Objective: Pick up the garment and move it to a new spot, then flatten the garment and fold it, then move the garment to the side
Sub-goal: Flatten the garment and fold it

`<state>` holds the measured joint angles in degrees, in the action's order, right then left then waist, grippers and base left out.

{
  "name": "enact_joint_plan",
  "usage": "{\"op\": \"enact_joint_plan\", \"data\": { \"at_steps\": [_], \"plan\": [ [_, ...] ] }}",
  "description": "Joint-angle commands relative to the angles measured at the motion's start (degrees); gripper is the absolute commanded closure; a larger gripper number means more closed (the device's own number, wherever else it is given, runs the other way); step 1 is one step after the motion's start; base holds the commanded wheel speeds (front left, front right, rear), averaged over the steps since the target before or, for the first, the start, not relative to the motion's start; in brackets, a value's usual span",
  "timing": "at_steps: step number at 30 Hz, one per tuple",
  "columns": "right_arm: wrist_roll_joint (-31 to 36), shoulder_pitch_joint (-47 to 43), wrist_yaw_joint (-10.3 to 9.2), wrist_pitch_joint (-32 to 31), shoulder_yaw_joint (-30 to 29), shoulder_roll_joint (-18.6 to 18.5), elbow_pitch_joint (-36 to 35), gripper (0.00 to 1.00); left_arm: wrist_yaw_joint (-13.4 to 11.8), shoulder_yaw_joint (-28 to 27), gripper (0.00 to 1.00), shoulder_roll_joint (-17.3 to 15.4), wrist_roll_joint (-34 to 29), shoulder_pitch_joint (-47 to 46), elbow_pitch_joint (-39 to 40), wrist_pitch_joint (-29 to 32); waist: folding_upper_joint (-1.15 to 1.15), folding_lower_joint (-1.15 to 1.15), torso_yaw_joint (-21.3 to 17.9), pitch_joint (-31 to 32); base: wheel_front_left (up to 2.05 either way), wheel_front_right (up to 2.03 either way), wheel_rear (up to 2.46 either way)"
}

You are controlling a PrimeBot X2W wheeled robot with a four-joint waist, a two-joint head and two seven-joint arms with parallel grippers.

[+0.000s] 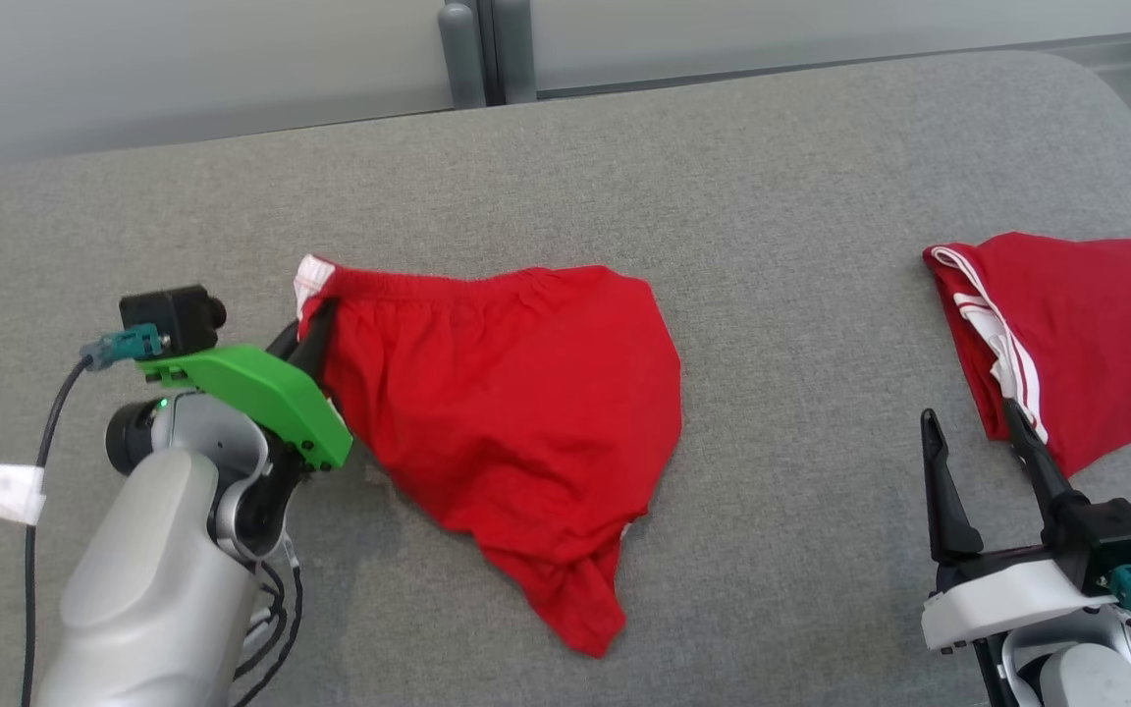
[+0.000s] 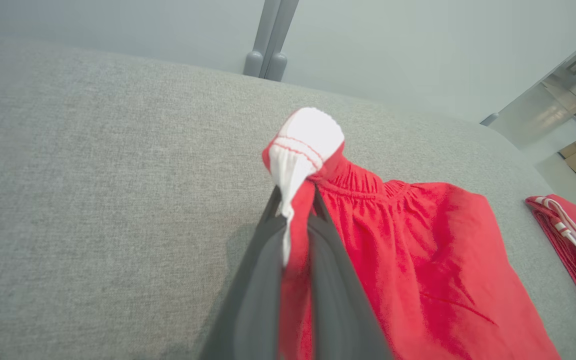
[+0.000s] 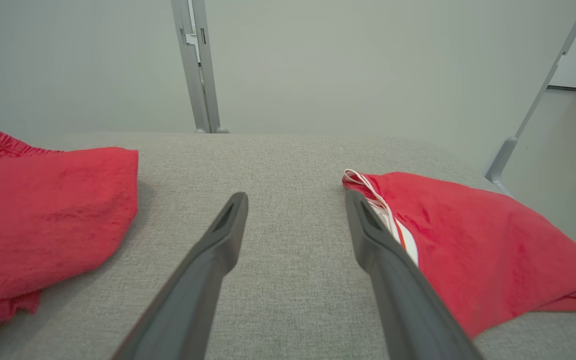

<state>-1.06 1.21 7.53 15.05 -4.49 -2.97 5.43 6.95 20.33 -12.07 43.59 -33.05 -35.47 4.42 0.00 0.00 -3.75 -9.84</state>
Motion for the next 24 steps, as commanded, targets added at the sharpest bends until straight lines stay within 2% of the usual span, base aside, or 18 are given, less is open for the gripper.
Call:
{"op": "enact_joint_plan", "data": {
  "at_steps": [1,15,24],
  "plan": [
    [0.03,-0.64,-0.09,0.16,0.10,-0.03,0.11,0.00,-0.48,-0.20,1.00,-0.35,-0.49,-1.39,0.68,-0.33,0.00,0.00,0.72,0.88,0.00,0.00,0.00],
    [-0.42,-1.98,-0.09,0.16,0.23,0.02,0.25,0.00,-6.79,5.15,1.00,3.11,-6.63,-6.50,14.20,2.04,0.00,0.00,0.37,3.17,0.00,0.00,0.00],
    [-0.75,-2.13,-0.09,0.16,0.06,0.04,0.30,0.00,-11.01,6.27,1.00,1.87,-11.78,-11.54,16.67,1.45,0.00,0.00,-0.89,3.74,0.00,0.00,0.00]
  ]
}}
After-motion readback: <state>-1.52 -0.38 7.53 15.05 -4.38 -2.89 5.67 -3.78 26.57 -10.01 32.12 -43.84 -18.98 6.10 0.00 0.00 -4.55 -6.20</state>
